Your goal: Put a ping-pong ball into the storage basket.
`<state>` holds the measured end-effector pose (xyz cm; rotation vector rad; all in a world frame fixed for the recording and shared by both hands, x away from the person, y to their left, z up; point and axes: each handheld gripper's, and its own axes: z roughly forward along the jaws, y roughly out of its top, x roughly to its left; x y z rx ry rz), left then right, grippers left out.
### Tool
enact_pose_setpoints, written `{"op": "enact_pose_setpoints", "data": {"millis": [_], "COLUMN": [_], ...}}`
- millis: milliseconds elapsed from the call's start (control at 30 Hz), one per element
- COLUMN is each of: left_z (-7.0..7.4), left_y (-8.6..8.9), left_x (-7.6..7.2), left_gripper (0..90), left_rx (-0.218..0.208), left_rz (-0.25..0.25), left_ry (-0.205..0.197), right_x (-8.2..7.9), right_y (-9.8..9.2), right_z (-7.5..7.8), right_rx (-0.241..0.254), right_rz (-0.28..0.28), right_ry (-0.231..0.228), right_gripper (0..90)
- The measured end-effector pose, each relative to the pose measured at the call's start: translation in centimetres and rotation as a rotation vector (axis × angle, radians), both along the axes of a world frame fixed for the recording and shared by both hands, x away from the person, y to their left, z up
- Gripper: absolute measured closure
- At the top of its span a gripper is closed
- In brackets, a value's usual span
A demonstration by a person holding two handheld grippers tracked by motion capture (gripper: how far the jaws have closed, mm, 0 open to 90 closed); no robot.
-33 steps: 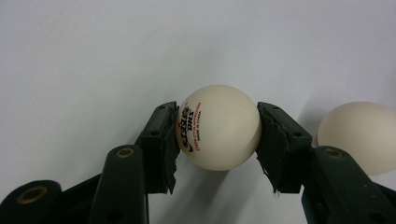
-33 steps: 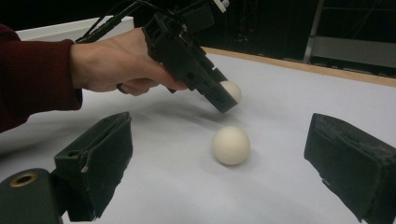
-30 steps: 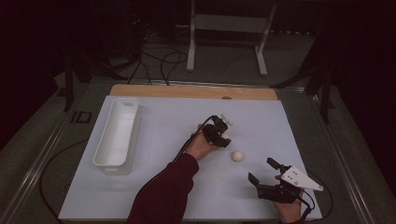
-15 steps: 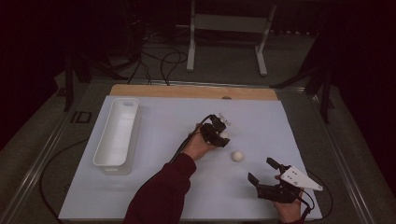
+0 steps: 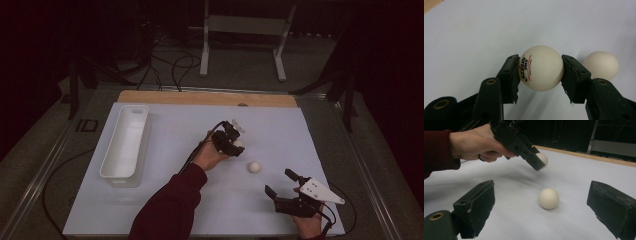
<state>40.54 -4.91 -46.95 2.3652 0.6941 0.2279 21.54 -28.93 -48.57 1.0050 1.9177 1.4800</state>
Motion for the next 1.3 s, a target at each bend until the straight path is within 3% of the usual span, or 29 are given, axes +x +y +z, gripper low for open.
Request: {"op": "enact_pose_setpoints", "data": {"millis": [1300], "left_z": [3.2], "left_y": [2.1], "left_x": [-1.0], "left_gripper": [51.2], "left_rx": [-0.045], "left_rz": [-0.013], "left_ry": [-0.02], "right_x": [0.2], "right_y": [-0.1], "right_z": [0.0], "right_rx": [0.004], "right_rz": [-0.021], "right_ry": [-0.016], "right_gripper": [7.4]}}
